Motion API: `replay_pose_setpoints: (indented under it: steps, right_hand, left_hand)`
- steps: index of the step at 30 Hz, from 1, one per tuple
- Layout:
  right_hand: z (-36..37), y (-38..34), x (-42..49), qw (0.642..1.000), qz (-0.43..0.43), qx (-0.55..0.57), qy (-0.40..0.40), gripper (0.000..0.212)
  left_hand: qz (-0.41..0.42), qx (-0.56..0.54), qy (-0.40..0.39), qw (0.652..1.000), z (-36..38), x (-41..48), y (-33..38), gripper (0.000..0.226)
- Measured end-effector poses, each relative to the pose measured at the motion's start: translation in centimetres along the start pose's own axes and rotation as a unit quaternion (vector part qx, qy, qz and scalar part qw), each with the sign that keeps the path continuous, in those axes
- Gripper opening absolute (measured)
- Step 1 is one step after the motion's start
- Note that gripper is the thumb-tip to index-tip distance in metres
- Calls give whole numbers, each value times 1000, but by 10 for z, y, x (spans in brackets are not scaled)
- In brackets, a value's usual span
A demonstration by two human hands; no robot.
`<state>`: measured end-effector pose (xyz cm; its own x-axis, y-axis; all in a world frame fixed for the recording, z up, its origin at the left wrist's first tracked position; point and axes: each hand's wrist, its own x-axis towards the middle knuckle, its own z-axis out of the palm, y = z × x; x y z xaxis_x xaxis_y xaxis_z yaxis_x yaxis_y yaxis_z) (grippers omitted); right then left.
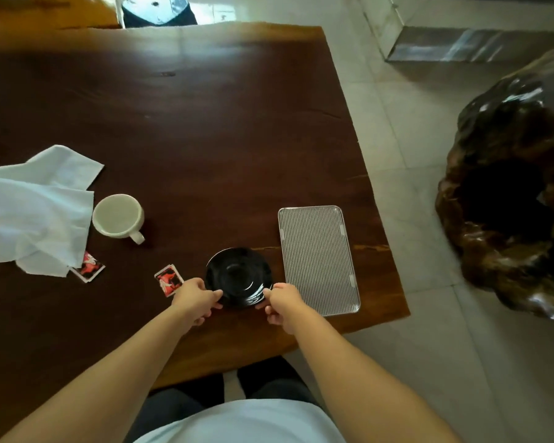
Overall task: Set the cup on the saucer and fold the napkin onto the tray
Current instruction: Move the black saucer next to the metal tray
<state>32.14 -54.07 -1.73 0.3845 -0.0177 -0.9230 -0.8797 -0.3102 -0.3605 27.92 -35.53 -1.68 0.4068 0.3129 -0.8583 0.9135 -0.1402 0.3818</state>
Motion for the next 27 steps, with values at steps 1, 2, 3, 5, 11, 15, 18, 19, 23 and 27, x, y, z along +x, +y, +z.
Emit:
replay_pose_setpoints:
  steps: [1, 2, 3, 5, 11, 15, 18, 19, 23, 27]
  right_hand:
    - [-1, 0, 5, 1000, 4, 3, 1, 36]
    - [0, 0, 10, 1000, 3, 3, 2, 38]
    - [1, 0, 14, 1000, 2, 1, 5, 41]
    - [3, 1, 20, 1000, 2, 2, 8, 46]
    - [-4, 6, 35, 999, 13, 14, 35, 47]
    - [-10, 5, 39, 998, 13, 16, 52, 47]
    - [-12, 4, 44, 998, 16, 26, 52, 47]
    - [-12, 3, 46, 998, 17, 30, 54, 47]
    - [-11, -1, 52, 998, 22, 37, 51, 41]
    - [-8, -3, 58, 997, 40, 34, 53, 23]
  left_hand:
    - [0, -4, 6, 1000, 2, 2, 1, 19]
    - [3, -8, 13, 1000, 5, 4, 0, 21]
    - [7, -11, 23, 1000, 7, 5, -1, 21]
    - [15, 0, 42, 999, 11, 6, -2, 18]
    - [2, 2, 54, 999, 27, 10, 5, 19]
    - [-4, 0, 55, 998, 38, 10, 8, 21]
    - [-2, -5, 50, 999, 38, 11, 12, 18]
    - [-2, -7, 44, 999, 38, 13, 13, 16]
    - [-2, -30, 32, 999, 38, 21, 13, 15]
    - [-13, -27, 25, 999, 40, 26, 15, 15]
